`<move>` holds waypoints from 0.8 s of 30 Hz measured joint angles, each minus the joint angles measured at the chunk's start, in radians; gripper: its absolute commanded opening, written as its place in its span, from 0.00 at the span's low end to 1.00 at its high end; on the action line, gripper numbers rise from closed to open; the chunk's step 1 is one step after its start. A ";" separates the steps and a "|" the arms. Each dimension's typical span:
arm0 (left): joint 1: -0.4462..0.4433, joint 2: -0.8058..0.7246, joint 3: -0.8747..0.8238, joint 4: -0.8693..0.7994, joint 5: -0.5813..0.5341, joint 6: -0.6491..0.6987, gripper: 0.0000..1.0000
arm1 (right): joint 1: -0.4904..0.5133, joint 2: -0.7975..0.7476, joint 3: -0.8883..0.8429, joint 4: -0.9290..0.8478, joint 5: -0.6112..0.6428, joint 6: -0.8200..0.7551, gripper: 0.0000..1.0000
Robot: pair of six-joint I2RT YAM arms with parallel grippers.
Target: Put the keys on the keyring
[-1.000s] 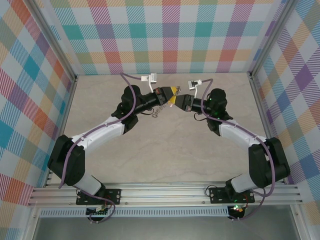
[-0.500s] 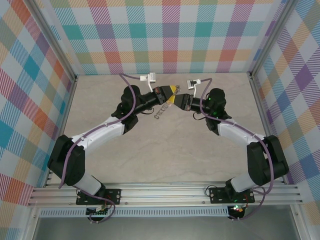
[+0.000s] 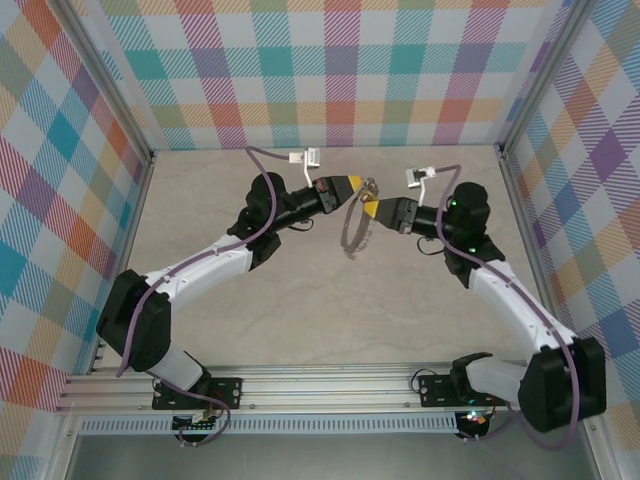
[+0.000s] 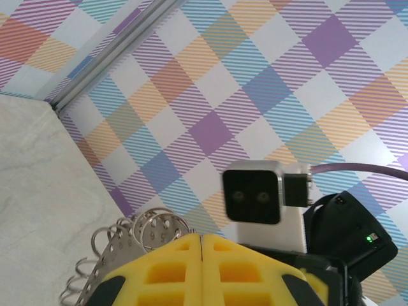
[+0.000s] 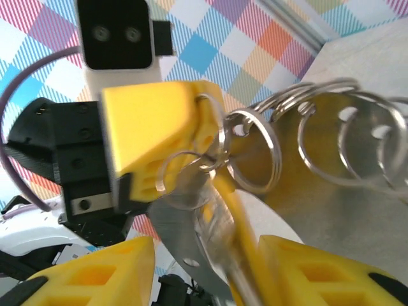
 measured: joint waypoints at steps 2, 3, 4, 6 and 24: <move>0.000 0.002 0.005 0.000 0.006 0.000 0.00 | -0.030 -0.044 0.000 -0.025 0.000 -0.009 0.46; 0.000 0.002 0.008 0.000 0.011 0.000 0.00 | -0.042 -0.063 0.000 -0.036 0.000 -0.016 0.45; 0.000 0.003 0.012 0.000 0.013 0.000 0.00 | -0.050 -0.077 0.000 -0.047 0.001 -0.021 0.45; 0.000 0.006 0.018 0.000 0.015 0.000 0.00 | -0.057 -0.094 0.000 -0.064 0.001 -0.028 0.44; 0.000 0.011 0.032 0.000 0.040 0.000 0.00 | -0.060 -0.067 0.036 -0.093 0.084 -0.047 0.31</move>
